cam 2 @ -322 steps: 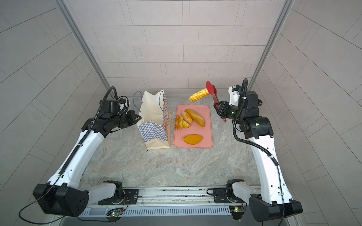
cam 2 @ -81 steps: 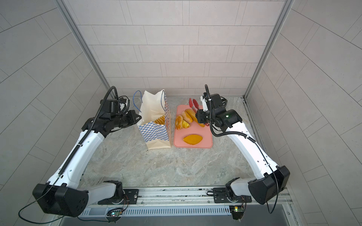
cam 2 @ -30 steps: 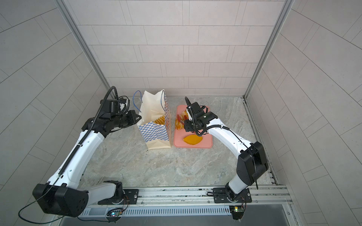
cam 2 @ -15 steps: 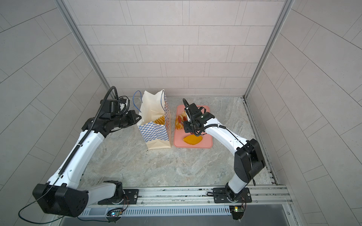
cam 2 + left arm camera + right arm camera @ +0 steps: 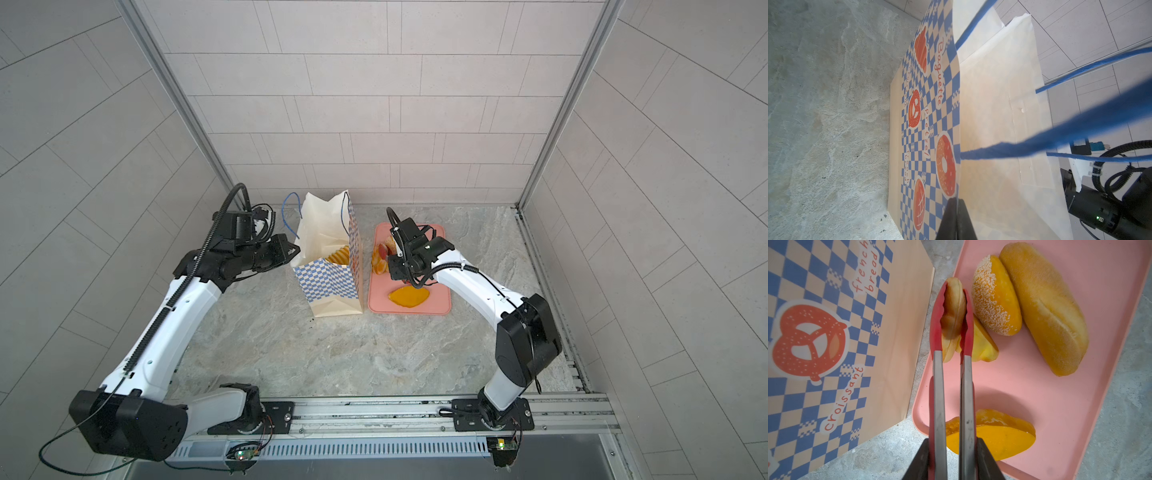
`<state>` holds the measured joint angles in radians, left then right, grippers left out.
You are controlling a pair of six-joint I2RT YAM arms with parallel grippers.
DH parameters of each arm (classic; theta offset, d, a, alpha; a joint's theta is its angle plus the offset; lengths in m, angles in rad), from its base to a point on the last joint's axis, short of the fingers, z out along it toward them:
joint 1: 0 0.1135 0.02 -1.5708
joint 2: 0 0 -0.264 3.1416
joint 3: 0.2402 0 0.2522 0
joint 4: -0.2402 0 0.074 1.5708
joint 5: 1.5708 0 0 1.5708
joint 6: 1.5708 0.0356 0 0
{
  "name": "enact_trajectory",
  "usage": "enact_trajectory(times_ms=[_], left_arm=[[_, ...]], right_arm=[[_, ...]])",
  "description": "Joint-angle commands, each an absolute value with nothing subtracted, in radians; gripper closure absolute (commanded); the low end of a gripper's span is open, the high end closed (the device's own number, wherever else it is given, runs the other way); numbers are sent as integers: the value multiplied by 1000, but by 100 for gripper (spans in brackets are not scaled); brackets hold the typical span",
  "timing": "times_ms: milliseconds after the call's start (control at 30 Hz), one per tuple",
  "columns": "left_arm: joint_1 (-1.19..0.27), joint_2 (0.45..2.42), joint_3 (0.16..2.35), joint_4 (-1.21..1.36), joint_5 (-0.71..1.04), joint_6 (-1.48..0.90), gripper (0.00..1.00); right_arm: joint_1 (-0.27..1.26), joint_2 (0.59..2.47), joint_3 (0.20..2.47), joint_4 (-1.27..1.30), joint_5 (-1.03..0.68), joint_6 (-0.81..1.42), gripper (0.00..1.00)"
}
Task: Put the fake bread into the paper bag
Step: 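Close the tongs on the small round bun, then lift the small bun in the tongs high above the tray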
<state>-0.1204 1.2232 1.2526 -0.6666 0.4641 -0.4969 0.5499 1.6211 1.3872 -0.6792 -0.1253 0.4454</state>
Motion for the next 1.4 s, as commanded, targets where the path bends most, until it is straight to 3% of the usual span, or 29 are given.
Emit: enact_trajectory(times_ms=[0, 767, 1367], left_arm=[[-126, 1214, 1260, -668, 460, -486, 100], [-126, 1215, 1258, -666, 463, -485, 100], [-125, 1216, 1264, -668, 463, -486, 100]], right_arm=[[554, 1572, 1415, -671, -106, 442, 68], [546, 1483, 1478, -732, -71, 402, 69], [452, 1403, 1488, -769, -81, 381, 69]])
